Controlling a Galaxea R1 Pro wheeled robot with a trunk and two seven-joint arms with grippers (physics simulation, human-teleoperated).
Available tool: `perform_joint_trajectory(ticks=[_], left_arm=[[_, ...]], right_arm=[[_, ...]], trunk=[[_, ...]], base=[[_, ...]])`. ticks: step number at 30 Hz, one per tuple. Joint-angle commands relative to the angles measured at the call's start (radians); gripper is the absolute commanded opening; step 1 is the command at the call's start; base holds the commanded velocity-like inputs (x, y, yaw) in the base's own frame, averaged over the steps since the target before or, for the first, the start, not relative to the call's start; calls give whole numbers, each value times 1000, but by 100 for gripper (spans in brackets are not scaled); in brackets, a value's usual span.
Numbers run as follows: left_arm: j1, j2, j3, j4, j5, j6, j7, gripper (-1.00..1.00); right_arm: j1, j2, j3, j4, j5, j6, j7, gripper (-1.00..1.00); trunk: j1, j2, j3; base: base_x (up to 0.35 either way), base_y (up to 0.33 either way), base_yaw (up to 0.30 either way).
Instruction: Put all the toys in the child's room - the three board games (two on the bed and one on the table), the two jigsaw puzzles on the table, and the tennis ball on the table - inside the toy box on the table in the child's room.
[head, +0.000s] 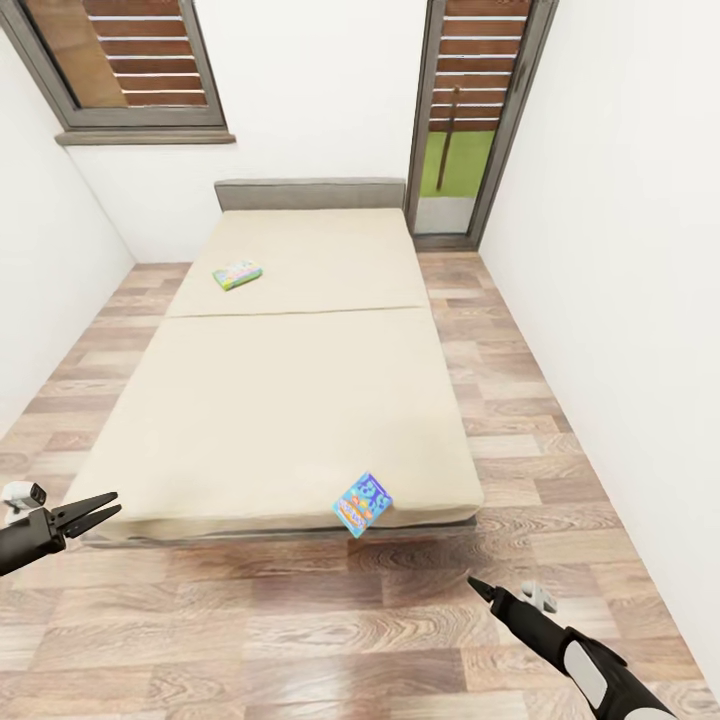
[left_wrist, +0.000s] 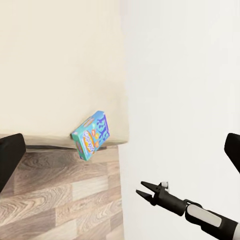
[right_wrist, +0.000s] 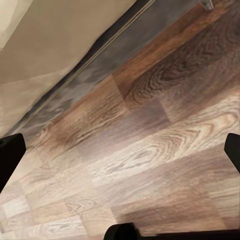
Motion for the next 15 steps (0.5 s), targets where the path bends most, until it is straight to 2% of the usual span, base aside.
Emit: perform_joint_trajectory(ticks=[1,15], left_arm=[[0,0,1,0,-2,11,-5,100],[0,1,1,0,-2,11,-5,100]], right_arm=[[0,0,-4,0,-8,9,3,100],[0,-1,-5,1,-7,6,2,100]], trunk=[[0,0,1],[0,0,24]], base=[[0,0,0],[0,0,0]])
